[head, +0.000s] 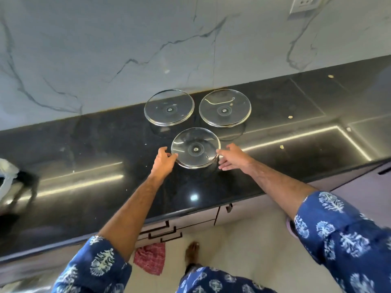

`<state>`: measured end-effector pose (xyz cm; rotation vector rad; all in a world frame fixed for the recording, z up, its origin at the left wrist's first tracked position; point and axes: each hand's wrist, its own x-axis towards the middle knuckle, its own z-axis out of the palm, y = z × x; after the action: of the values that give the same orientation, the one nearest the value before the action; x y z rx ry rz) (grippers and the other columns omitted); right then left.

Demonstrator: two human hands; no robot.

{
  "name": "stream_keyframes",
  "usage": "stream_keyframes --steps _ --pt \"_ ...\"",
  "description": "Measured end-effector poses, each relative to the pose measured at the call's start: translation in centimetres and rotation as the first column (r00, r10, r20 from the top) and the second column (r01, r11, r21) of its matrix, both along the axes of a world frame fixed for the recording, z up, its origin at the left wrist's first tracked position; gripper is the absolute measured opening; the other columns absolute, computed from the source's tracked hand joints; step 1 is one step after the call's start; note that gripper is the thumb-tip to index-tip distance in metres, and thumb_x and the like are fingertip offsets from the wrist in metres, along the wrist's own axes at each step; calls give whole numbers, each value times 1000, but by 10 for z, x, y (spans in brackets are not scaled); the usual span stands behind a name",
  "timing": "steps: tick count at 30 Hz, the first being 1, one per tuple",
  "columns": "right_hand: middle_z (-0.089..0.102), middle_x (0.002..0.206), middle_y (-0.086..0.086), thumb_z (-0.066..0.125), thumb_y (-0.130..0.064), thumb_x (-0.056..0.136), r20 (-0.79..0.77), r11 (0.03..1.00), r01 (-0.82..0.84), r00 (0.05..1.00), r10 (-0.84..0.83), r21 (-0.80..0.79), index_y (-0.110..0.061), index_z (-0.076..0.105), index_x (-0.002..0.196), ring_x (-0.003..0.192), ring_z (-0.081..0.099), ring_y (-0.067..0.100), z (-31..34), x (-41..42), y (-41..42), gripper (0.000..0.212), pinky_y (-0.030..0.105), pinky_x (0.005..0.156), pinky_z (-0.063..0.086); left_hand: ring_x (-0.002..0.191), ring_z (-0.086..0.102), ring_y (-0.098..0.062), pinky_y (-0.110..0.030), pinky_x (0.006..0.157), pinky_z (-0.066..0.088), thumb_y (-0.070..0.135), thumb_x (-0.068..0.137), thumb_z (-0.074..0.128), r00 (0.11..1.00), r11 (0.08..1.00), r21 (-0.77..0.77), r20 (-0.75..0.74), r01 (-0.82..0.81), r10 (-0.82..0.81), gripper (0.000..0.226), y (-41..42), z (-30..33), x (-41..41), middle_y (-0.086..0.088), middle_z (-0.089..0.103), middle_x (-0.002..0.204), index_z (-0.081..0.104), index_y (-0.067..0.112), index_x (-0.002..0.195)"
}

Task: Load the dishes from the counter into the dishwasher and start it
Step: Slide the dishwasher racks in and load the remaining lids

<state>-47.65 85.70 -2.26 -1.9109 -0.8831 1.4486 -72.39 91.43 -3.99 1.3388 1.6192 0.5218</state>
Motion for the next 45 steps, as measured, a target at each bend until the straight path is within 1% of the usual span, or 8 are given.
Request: stream_keyframes --steps 8,16,19,26,30,34,40,45 --pt "70 87 22 54 8 89 -361 961 275 893 -269 -36 -4 39 132 69 73 26 -25 -21 11 46 32 57 59 70 74 -24 -39 49 59 27 94 52 984 982 -65 -11 176 -178 25 70 -8 11 -10 71 96 61 16 115" --pt "71 114 19 49 5 71 -477 955 288 850 -223 66 -35 57 114 86 72 29 -19 19 -70 59 38 76 58 51 63 -27 -37 43 55 37 102 50 905 912 54 113 407 -411 34 31 5 54 -14 69 60 54 6 88" --pt "68 119 23 48 6 75 -515 938 334 822 -244 89 -30 51 132 90 72 32 -10 46 -134 68 41 80 58 48 60 -31 -34 42 50 33 105 46 799 828 66 226 558 -557 33 -9 9 91 -19 67 60 51 7 86" --pt "68 112 26 57 -11 94 -610 840 538 687 -395 63 -17 54 140 91 72 34 -6 80 -346 46 43 78 60 36 57 -29 -25 33 41 28 108 41 445 480 56 296 875 -845 26 -164 4 208 -21 63 56 55 9 99" --pt "68 118 23 55 -10 92 -593 774 631 642 -486 48 -32 64 128 103 69 43 -15 77 -486 43 52 86 56 40 61 -24 -25 35 41 28 107 44 215 229 56 190 972 -958 16 -281 -9 267 -14 63 72 59 25 106" --pt "67 124 20 56 -5 89 -540 613 790 520 -661 10 -31 54 137 110 66 45 -30 65 -622 54 56 95 53 74 60 -12 -20 59 50 16 104 51 27 39 94 126 995 -992 14 -413 -24 312 -5 62 94 58 27 110" --pt "72 113 18 63 -4 81 -416 339 938 282 -865 -68 -29 58 132 101 70 43 -50 53 -745 57 58 88 56 104 59 -24 -41 97 47 11 95 57 -319 -315 78 57 946 -946 30 -556 -44 352 -13 61 111 57 8 126" --pt "74 107 8 55 -5 86 -197 117 980 84 -977 -164 -33 59 130 83 75 23 -78 52 -804 53 29 60 59 119 50 -14 -21 98 35 16 102 55 -428 -431 -32 72 902 -901 42 -653 -74 385 0 48 134 48 9 143"
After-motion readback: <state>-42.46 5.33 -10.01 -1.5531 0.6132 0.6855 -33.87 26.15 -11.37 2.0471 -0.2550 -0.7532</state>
